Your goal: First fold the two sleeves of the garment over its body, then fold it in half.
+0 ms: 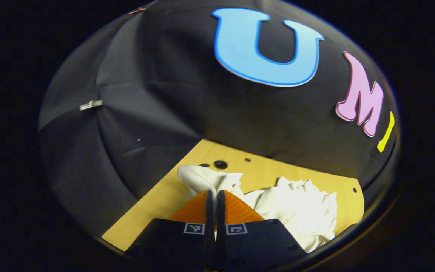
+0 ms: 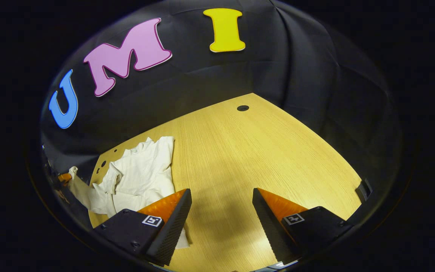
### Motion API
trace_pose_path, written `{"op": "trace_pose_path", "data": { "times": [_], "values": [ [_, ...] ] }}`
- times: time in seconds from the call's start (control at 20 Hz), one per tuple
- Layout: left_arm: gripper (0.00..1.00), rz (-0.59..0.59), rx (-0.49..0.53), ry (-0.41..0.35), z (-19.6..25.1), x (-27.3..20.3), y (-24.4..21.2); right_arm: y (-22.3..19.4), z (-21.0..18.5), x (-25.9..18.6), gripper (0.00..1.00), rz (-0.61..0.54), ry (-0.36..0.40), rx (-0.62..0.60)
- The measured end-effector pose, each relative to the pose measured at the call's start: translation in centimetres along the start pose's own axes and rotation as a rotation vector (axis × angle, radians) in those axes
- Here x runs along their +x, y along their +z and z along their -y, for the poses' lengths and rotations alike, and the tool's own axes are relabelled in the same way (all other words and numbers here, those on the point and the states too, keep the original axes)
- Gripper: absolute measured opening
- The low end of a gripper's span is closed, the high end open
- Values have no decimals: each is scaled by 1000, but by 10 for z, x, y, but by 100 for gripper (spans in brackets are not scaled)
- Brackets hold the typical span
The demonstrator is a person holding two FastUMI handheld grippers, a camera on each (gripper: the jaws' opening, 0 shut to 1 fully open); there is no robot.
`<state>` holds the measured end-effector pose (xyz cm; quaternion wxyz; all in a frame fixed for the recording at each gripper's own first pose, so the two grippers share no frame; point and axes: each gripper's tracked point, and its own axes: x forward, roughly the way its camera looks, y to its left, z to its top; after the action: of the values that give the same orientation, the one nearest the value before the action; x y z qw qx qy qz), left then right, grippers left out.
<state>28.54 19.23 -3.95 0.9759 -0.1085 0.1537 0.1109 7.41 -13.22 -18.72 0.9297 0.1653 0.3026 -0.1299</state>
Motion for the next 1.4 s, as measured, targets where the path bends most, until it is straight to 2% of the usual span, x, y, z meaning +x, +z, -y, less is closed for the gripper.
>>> {"op": "trace_pose_path", "data": {
  "times": [0.2, 0.4, 0.6, 0.75, 0.85, 0.95, 1.0, 1.15, 1.25, 1.4],
  "values": [
    [6, 31, 54, -142, 96, 23, 29, 5, 5, 9, 99, -6, -7, 1],
    [6, 35, 101, -300, 201, 27, 29, 7, 10, 15, 99, -8, -14, 13],
    [6, -7, 195, -476, 310, 21, -4, 5, 13, 23, 99, -25, -19, 1],
    [6, -58, 275, -542, 363, 23, -38, 4, 15, 27, 99, -31, -22, 2],
    [7, -110, 274, -575, 383, 25, -64, 2, 13, 30, 99, -36, -22, 1],
    [14, -171, 256, -650, 416, 16, -91, 0, 10, 31, 99, -42, -19, -4],
    [24, -182, 260, -669, 424, 11, -97, -1, 8, 32, 99, -46, -16, -7],
    [70, -161, 328, -679, 421, -1, -109, -3, -6, 36, 99, -53, 5, -11],
    [97, -131, 374, -640, 396, -10, -108, -8, -16, 38, 99, -66, 25, -21],
    [99, -121, 382, -577, 342, -32, -112, -15, -41, 37, 99, -81, 94, -28]
  ]
}}
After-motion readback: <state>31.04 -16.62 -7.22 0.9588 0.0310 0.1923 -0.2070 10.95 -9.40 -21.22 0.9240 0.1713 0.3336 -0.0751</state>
